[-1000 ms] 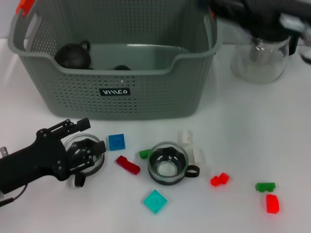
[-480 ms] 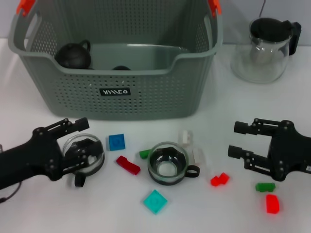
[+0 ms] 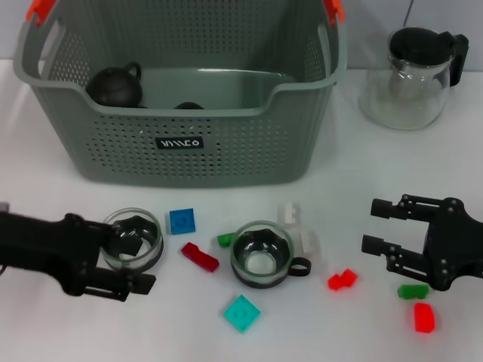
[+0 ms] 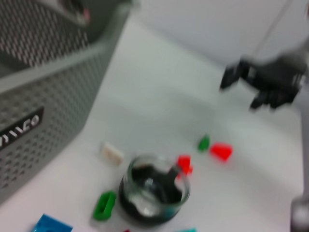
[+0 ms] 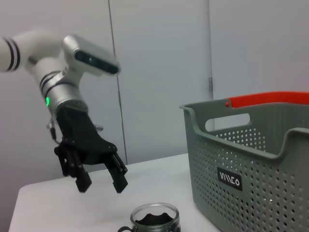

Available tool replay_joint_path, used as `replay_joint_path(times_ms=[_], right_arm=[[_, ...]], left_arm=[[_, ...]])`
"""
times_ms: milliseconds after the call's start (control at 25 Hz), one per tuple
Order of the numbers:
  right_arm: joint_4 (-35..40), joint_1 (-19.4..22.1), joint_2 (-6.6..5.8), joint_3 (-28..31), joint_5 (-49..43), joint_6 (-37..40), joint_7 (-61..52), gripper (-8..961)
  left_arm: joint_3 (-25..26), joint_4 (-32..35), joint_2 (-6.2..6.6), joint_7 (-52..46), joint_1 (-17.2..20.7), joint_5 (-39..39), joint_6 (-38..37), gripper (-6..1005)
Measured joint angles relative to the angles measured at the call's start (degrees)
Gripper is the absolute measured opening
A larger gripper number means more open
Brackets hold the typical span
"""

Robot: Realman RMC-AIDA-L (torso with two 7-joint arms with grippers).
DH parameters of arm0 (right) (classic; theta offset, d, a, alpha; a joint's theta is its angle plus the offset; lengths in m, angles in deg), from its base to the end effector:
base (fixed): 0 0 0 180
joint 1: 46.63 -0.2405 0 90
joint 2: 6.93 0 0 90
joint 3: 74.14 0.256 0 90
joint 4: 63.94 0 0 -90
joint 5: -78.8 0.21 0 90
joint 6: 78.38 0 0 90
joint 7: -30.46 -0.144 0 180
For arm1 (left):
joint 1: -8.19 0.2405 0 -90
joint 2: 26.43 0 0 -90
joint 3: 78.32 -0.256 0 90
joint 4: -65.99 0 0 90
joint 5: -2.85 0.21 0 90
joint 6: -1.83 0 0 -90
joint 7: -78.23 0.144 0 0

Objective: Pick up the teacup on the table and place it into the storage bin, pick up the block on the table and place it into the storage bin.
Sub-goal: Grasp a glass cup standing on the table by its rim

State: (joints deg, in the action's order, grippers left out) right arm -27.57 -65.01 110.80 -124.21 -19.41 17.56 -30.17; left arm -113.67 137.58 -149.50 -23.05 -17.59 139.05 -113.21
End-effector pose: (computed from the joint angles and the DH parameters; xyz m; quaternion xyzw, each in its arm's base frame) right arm 0.2846 0.2706 0.0028 -0.9335 0.1133 0.3067 0.1474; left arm -0.2551 0.2767 0.0589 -0.9572 -0.2763 -0.0762 0.0393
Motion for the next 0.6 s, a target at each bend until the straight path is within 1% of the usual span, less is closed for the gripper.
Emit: replay_joint_path(times_ms=[40, 80, 120, 200, 280, 320, 400, 520, 600], right_arm=[[-0.02, -0.08, 0.01, 0.28, -0.02, 0.06, -0.03, 553], [-0.02, -0.17, 0.00, 0.50, -0.02, 0.11, -0.06, 552], [-0.02, -0.23, 0.01, 0.78, -0.02, 0.29, -0.09, 551], [-0.04, -0.33, 0.01, 1.17, 0.02, 0.53, -0.29, 550], [-0.05, -0.39, 0.00, 1.45, 0.06, 0.63, -0.96, 548], [-0.06, -0.44, -0.05, 1.58, 0.06, 0.67, -1.33, 547], [-0.07, -0.48, -0.13, 1.76, 0.05, 0.72, -1.73, 545], [-0.08, -0.51, -0.15, 1.96, 0.05, 0.75, -1.74, 542], [-0.08, -0.59, -0.13, 2.05, 0.05, 0.78, -1.74, 540]], left_arm=[[-1.99, 1.71, -0.04, -2.08, -0.82, 0.85, 0.07, 718], [-5.25, 4.06, 0.01, -6.77, -2.76, 2.47, 0.18, 718], [-5.25, 4.06, 0.01, -6.77, -2.76, 2.47, 0.18, 718], [-8.34, 6.48, -0.02, -12.44, -4.78, 4.74, 0.72, 718], [-11.38, 9.55, -0.59, -20.64, -6.22, 8.02, 2.55, 718], [-12.17, 10.31, -0.77, -22.44, -6.46, 8.74, 2.97, 718], [-15.63, 12.40, -1.19, -28.64, -6.87, 10.58, 4.70, 718], [-23.34, 13.69, -1.21, -33.63, -6.54, 11.94, 6.42, 718], [-28.32, 13.96, -1.20, -35.69, -6.46, 14.92, 8.80, 718]])
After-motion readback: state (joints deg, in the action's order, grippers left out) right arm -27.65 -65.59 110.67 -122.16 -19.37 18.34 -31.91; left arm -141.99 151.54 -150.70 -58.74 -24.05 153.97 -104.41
